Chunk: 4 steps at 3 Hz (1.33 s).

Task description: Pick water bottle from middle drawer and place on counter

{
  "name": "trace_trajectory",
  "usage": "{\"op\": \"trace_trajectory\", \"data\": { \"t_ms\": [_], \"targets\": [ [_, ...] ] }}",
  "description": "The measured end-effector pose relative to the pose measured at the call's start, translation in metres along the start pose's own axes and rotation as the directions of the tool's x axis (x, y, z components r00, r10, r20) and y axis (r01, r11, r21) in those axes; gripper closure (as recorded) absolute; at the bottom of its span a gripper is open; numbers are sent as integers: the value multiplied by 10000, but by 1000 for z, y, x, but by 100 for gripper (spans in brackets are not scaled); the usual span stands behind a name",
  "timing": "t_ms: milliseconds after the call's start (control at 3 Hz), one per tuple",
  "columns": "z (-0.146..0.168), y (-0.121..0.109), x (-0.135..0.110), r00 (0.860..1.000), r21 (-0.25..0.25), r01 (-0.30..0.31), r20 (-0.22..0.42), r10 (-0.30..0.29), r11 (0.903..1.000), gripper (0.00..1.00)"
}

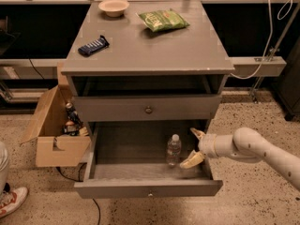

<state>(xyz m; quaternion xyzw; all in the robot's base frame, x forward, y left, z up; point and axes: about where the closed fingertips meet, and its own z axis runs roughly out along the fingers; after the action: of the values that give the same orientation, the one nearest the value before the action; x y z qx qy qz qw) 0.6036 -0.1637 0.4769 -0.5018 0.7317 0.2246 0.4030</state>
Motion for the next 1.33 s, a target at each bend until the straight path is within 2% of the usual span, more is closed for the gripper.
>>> {"op": "trace_trajectory", "data": {
  "t_ms": [667, 1333],
  "targets": [
    [32, 9, -5, 9988, -488, -143, 461, 166, 9987, 0],
    [50, 17, -12, 9949, -675, -316, 930, 378, 9972, 43]
  ]
}}
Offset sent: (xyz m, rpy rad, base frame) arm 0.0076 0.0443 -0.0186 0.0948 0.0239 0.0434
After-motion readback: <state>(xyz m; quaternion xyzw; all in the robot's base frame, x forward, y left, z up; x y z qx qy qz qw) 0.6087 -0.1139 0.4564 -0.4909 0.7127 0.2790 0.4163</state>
